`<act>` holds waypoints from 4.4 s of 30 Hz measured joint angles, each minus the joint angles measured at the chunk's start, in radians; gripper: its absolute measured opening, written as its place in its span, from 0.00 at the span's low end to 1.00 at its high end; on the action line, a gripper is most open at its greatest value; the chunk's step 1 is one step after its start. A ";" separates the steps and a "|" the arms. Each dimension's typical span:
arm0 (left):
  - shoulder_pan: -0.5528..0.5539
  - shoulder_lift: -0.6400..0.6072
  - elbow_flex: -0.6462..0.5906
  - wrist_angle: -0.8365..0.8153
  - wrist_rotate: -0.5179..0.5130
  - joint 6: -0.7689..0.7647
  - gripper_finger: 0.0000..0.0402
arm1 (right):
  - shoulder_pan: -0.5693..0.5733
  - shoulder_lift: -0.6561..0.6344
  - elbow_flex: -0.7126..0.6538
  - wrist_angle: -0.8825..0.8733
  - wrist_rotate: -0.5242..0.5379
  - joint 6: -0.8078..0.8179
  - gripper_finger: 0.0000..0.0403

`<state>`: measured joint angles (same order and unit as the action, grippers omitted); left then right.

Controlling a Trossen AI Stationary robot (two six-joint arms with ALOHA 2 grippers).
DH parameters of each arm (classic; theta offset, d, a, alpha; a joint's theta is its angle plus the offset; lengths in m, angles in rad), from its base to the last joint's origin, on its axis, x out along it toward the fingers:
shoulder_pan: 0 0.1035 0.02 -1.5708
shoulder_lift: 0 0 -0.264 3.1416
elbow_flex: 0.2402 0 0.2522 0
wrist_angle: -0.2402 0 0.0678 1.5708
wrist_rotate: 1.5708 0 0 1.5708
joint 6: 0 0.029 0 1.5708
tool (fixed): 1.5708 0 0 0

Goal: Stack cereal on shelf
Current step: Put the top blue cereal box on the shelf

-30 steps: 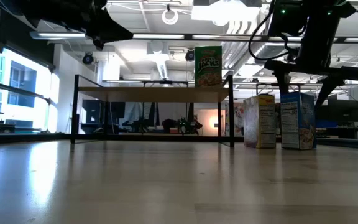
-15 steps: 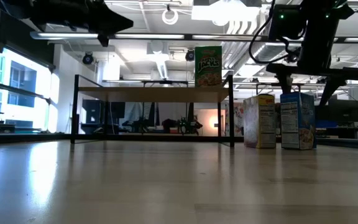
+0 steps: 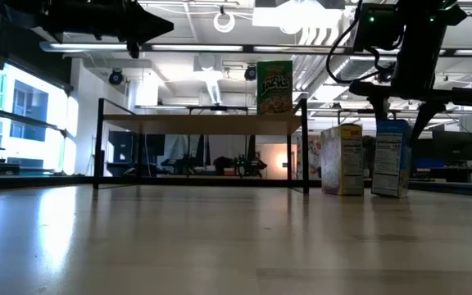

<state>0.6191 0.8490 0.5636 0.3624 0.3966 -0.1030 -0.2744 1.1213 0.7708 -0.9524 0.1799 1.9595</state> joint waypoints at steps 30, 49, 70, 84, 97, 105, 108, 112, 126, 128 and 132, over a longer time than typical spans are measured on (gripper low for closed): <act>-0.226 -0.031 0.000 0.047 -0.071 -0.396 0.13 | 0.234 -0.112 0.452 0.053 -0.158 -1.110 0.27; -0.647 0.436 0.437 -0.201 -0.287 -0.298 0.61 | 0.302 0.129 0.591 0.174 -0.339 -1.536 0.27; -0.654 0.684 0.538 -0.222 -0.092 -0.286 0.62 | 0.351 0.246 0.589 0.289 -0.334 -1.577 0.27; -0.643 0.689 0.539 -0.254 -0.081 -0.223 0.28 | 0.347 0.256 0.588 0.357 -0.344 -1.603 0.27; -0.563 0.587 0.535 -0.532 -0.067 -0.116 0.31 | 0.291 0.190 0.642 0.043 -0.334 -1.568 0.59; -0.483 0.324 0.390 -0.419 -0.216 -0.072 0.26 | 0.347 0.029 0.467 -0.035 -0.163 -1.423 0.70; -0.440 0.254 0.299 -0.245 -0.358 -0.036 0.29 | 0.374 -0.046 0.338 0.077 -0.133 -1.330 0.70; -0.354 0.258 0.199 -0.029 -0.389 -0.019 0.31 | 0.395 -0.113 0.193 0.316 -0.101 -1.248 0.70; -0.166 0.658 0.163 0.517 -0.480 -0.033 0.32 | 0.392 -0.123 0.152 0.570 0.166 -1.216 0.70; -0.159 0.696 0.167 0.558 -0.535 -0.014 0.32 | 0.392 -0.123 0.169 0.570 0.185 -1.216 0.70; -0.160 0.742 0.167 0.575 -0.618 0.027 0.33 | 0.392 -0.123 0.195 0.569 0.212 -1.200 0.70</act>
<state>0.4586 1.5914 0.7303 0.9374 -0.2214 -0.0763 0.1177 0.9985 0.9658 -0.3835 0.3921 0.7597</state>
